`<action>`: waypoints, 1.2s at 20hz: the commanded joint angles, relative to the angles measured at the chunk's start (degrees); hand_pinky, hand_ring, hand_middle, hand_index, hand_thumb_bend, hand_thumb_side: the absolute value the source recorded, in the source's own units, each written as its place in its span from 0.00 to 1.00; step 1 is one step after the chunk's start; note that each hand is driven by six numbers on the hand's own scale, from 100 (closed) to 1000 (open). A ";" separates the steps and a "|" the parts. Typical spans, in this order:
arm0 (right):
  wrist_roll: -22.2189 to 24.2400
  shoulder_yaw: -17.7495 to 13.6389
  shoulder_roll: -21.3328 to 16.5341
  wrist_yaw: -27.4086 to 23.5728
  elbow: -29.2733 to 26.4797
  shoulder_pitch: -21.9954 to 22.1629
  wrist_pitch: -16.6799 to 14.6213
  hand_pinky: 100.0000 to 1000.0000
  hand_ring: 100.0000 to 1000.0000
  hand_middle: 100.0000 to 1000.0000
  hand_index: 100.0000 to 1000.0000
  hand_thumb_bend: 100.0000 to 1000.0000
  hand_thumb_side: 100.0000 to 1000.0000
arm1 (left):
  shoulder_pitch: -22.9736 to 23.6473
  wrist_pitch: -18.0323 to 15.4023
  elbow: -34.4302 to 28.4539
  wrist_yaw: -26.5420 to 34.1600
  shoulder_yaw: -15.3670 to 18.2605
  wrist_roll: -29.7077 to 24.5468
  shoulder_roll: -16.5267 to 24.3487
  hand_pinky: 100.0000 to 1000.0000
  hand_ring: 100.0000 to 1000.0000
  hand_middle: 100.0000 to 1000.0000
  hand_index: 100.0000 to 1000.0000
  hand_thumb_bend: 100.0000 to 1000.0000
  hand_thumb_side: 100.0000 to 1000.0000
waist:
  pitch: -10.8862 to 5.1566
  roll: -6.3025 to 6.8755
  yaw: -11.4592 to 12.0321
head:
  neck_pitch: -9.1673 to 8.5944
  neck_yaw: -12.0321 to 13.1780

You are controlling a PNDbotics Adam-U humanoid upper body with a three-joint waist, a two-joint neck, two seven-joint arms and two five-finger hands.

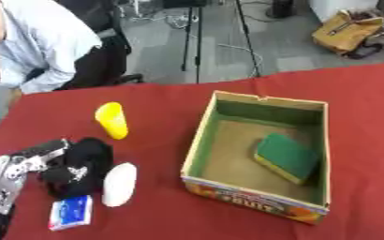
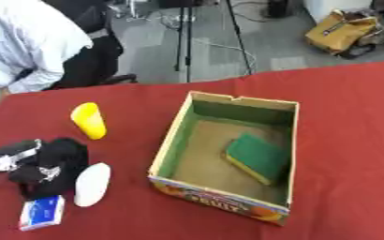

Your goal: Pick up objects on the table and place them in the box.

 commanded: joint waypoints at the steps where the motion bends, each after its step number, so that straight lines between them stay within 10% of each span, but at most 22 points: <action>1: -0.11 -0.15 -0.31 0.51 -0.66 -0.12 0.07 0.87 0.82 0.60 0.61 0.00 1.00 | -0.90 -0.22 -0.64 1.36 -0.02 -0.85 1.42 0.02 0.30 0.25 0.41 0.00 0.44 | -1.22 -0.25 0.13 | -0.55 0.22; 6: -0.38 -0.10 -0.27 0.57 -0.66 -0.18 0.12 0.87 0.82 0.60 0.61 0.00 1.00 | -1.68 -0.58 -1.16 3.20 -0.14 -1.08 1.46 0.00 0.23 0.16 0.35 0.00 0.19 | -1.29 -0.25 0.20 | -0.74 0.35; 24: -0.36 0.16 -0.42 0.22 -0.66 -0.30 0.52 0.87 0.82 0.60 0.61 0.00 1.00 | -3.73 -1.06 -2.11 5.72 -0.52 5.74 1.73 0.00 0.15 0.11 0.32 0.00 0.23 | -1.56 -0.05 0.17 | -0.71 0.47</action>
